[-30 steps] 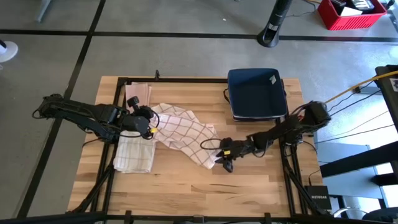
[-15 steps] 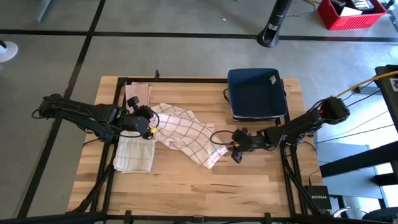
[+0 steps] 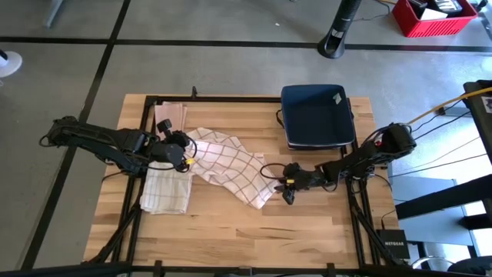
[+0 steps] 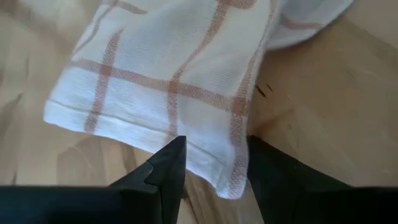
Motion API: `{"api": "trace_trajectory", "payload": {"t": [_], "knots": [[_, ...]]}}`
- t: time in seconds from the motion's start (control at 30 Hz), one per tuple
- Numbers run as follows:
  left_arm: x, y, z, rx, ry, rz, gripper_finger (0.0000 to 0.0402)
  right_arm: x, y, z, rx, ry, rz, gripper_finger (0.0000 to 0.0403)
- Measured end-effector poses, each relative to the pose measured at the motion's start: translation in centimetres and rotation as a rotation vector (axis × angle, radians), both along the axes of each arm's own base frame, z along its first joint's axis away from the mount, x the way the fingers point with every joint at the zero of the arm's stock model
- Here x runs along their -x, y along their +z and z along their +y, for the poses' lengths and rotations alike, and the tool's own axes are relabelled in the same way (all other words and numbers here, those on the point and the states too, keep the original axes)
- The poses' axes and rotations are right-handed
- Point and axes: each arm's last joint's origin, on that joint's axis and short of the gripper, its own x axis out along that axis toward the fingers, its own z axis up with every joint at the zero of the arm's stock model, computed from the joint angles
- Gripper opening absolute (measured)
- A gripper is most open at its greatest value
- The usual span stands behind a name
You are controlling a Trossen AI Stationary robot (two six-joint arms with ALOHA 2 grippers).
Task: Fold towel
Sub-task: Fold the white squared towel
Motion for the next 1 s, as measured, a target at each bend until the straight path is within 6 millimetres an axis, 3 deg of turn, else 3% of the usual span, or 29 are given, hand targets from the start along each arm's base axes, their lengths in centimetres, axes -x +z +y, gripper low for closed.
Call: {"api": "trace_trajectory", "payload": {"t": [0.23,0.5,0.63,0.8,1.0], "knots": [[0.0,0.0,0.0,-0.003,-0.005,0.004,0.0008,0.3,-0.3,0.6,-0.022,0.030,0.043,0.0134],[0.0,0.0,0.0,-0.003,-0.005,0.004,0.0008,0.1,-0.1,0.8,0.000,0.058,0.028,0.0014],[0.0,0.2,0.0,-0.007,-0.011,0.005,0.0008,-0.2,0.9,1.0,0.016,0.100,0.024,0.0020],[-0.3,3.4,-0.1,-0.001,-0.027,-0.085,0.0008,-0.6,5.2,1.1,0.054,0.124,-0.010,0.0007],[0.1,9.3,0.0,-0.035,-0.098,-0.218,0.0008,0.2,13.7,0.3,0.239,0.083,-0.080,0.0010]]}}
